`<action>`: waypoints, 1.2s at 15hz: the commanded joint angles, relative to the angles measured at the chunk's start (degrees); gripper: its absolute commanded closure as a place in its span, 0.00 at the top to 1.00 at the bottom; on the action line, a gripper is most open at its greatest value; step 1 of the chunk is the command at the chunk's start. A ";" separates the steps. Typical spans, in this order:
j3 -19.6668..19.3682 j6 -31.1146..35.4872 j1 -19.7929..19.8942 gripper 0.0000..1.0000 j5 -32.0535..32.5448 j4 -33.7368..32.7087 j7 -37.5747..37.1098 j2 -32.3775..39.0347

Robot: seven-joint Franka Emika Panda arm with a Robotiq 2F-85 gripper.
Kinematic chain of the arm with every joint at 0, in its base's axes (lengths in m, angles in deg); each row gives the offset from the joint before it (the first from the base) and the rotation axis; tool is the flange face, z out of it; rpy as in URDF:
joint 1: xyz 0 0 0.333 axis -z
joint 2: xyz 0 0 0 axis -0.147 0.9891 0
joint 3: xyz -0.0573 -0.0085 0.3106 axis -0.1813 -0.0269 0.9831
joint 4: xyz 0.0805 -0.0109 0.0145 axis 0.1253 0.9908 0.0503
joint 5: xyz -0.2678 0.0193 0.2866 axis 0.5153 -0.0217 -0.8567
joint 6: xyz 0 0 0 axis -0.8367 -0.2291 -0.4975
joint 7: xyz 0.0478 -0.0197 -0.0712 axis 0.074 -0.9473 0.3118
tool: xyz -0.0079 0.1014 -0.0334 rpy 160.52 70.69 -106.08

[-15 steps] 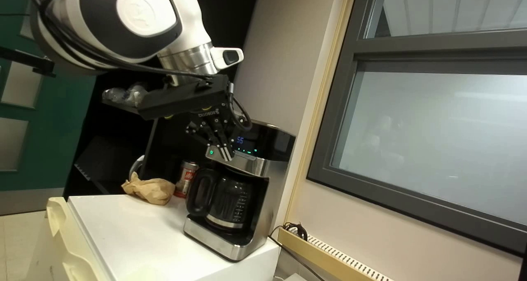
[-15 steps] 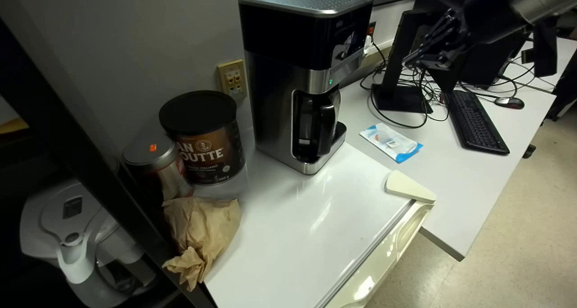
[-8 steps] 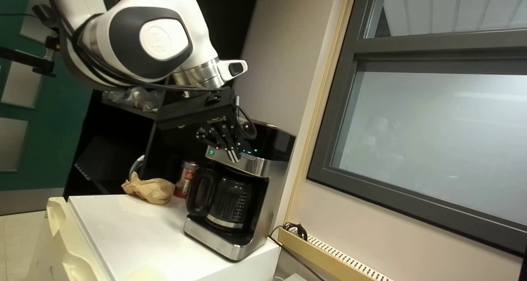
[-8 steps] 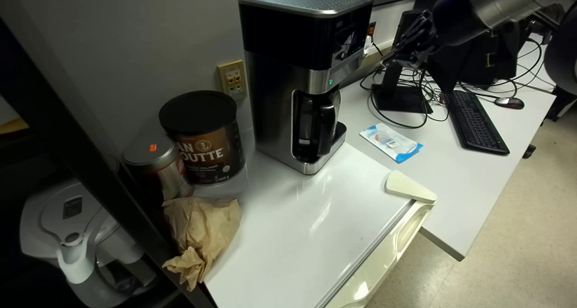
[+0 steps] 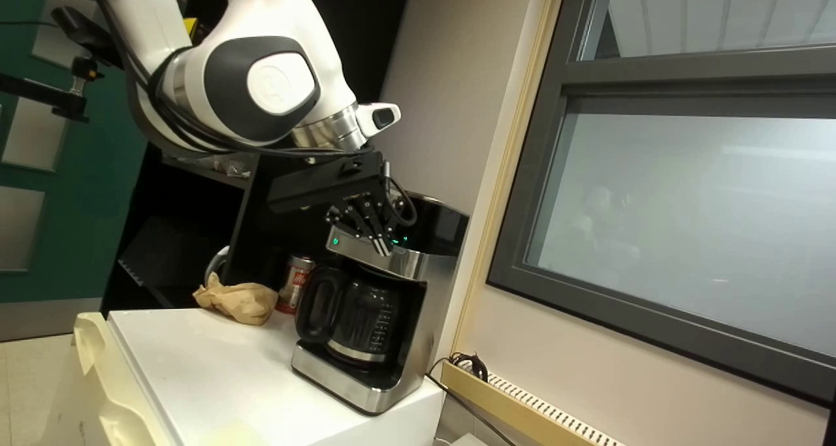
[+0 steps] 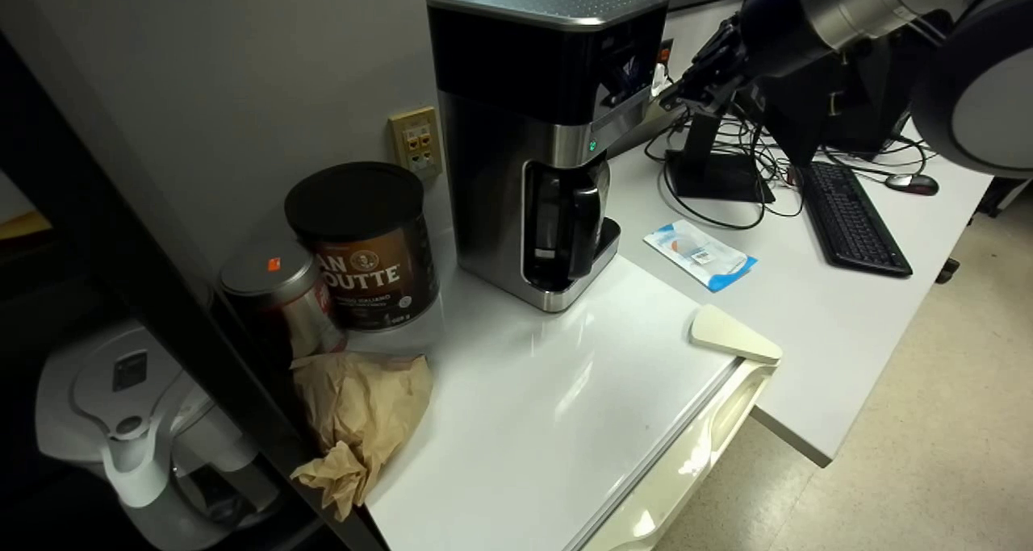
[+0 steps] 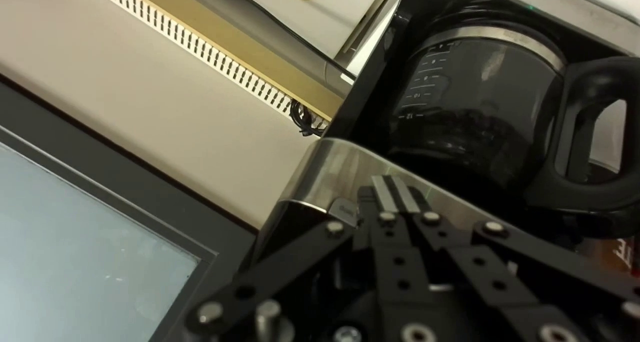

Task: Press a button on the coffeemaker

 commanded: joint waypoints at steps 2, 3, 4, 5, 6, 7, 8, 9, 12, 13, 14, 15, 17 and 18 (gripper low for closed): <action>-1.25 -1.11 -1.17 0.00 -1.34 -4.06 -1.53 2.77; -1.08 -1.04 -1.01 0.00 -1.25 -4.31 -1.65 2.94; -0.88 -0.90 -0.87 0.00 -1.15 -4.46 -1.76 3.04; -0.77 -0.86 -0.79 0.00 -1.09 -4.67 -1.89 3.19; -0.46 -0.63 -0.56 0.00 -0.96 -4.72 -1.96 3.21; 0.04 -0.47 -0.19 0.00 -0.78 -4.85 -1.99 3.23; 0.42 -0.41 0.03 0.00 -0.69 -4.89 -2.04 3.18; 0.74 -0.34 0.22 0.00 -0.63 -4.93 -2.08 3.14; 2.60 0.02 1.57 0.00 -0.37 -5.05 -2.05 3.00; 2.88 0.17 1.82 0.00 -0.34 -5.05 -2.03 2.97; 3.27 0.26 2.14 0.00 -0.28 -4.96 -1.97 2.85; 3.51 0.39 2.36 0.00 -0.26 -4.92 -1.94 2.78; 3.99 0.72 2.78 0.00 -0.19 -4.81 -1.85 2.60; 4.35 0.95 3.05 0.00 -0.09 -4.57 -1.77 2.29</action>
